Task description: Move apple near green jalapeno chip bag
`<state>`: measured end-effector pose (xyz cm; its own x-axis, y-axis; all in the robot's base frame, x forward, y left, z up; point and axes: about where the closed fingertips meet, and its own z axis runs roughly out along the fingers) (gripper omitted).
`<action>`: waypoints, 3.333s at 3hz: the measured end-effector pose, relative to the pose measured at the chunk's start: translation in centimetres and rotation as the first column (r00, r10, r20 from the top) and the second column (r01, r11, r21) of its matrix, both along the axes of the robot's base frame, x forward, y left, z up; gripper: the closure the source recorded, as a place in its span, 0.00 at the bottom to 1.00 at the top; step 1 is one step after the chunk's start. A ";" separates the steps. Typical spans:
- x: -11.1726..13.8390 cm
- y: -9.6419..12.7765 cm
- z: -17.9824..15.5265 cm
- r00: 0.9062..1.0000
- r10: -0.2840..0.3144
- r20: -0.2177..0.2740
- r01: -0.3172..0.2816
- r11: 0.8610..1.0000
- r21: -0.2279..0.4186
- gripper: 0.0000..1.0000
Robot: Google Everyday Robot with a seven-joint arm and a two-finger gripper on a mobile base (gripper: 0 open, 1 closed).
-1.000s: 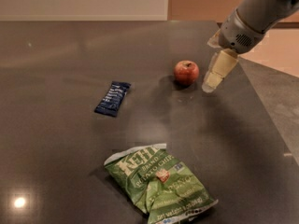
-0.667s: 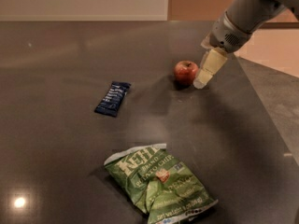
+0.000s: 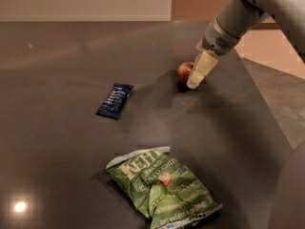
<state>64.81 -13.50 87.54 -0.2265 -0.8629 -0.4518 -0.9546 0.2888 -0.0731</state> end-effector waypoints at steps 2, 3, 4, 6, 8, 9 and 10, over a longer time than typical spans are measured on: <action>0.8 0.8 -1.9 1.000 0.025 -0.018 -0.025 1.000 -0.012 0.18; 0.3 0.8 -2.0 0.999 0.046 -0.021 -0.046 0.999 -0.015 0.42; -0.7 0.9 -1.6 0.997 0.075 -0.026 -0.075 0.997 0.004 0.64; -8.4 3.0 1.4 0.966 0.257 0.025 -0.258 0.965 0.049 1.00; -17.7 5.0 1.7 0.901 0.434 0.027 -0.434 0.901 0.000 1.00; -20.7 4.8 0.7 0.880 0.475 0.003 -0.475 0.880 -0.011 1.00; -22.0 4.2 -0.4 0.876 0.481 -0.024 -0.481 0.877 -0.007 0.82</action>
Offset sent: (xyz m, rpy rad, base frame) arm 0.0066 0.0073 -0.0221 -0.0229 0.0231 0.0377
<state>42.82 -9.34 87.12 0.2086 -0.8732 -0.4404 -0.9769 -0.2071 -0.0520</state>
